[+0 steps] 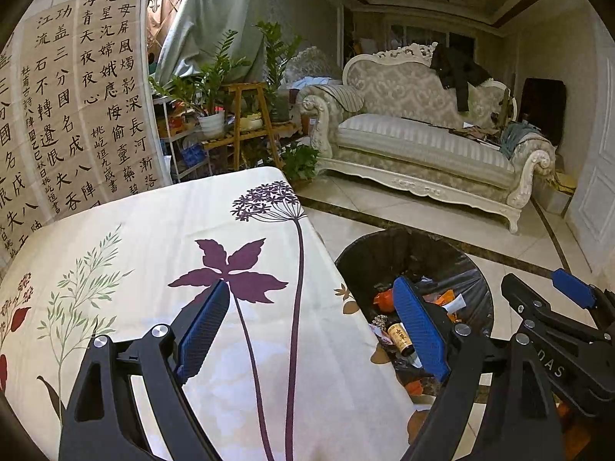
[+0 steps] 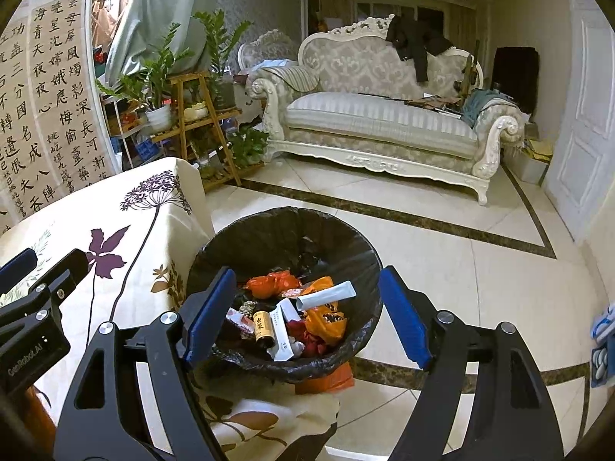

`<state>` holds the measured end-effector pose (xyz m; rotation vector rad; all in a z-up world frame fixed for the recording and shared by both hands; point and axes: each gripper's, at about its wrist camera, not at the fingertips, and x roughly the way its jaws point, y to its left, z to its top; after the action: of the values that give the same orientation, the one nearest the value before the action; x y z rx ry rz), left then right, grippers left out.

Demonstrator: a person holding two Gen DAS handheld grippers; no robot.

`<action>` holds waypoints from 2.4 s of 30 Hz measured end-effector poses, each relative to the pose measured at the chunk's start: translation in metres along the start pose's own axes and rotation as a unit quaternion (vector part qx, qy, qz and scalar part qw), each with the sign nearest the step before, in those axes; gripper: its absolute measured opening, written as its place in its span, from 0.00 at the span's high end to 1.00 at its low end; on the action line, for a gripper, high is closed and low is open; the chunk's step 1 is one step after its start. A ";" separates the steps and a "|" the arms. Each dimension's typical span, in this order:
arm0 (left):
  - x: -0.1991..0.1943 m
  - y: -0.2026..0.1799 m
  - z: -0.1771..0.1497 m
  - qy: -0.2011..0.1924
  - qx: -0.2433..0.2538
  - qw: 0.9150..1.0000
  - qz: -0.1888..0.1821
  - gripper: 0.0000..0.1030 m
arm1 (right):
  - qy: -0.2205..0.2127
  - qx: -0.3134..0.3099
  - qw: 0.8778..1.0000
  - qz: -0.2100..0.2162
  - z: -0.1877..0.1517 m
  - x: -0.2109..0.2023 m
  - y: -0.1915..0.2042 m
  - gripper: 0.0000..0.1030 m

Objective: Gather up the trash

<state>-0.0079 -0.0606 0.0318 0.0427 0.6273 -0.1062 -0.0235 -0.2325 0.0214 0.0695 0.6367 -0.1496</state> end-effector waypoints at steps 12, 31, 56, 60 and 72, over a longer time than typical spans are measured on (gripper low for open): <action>-0.002 0.001 -0.002 0.000 0.000 1.000 0.000 0.18 | -0.002 0.000 1.000 0.001 -0.001 -0.004 0.000 0.26; -0.003 0.001 -0.002 0.000 -0.001 1.000 0.000 0.18 | -0.002 0.000 1.000 0.000 -0.002 -0.003 0.000 0.26; -0.003 0.002 0.000 0.001 -0.001 1.000 0.000 0.18 | -0.003 0.000 1.000 0.000 -0.002 -0.003 0.002 0.26; -0.003 0.002 0.000 0.002 -0.002 1.000 -0.001 0.18 | -0.002 0.000 1.000 0.000 -0.002 -0.004 0.001 0.26; -0.006 0.002 -0.003 0.002 -0.001 1.000 0.000 0.18 | -0.002 0.000 1.000 0.000 -0.002 -0.003 0.001 0.26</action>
<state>-0.0143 -0.0579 0.0330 0.0398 0.6323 -0.1059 -0.0264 -0.2308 0.0217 0.0690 0.6325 -0.1490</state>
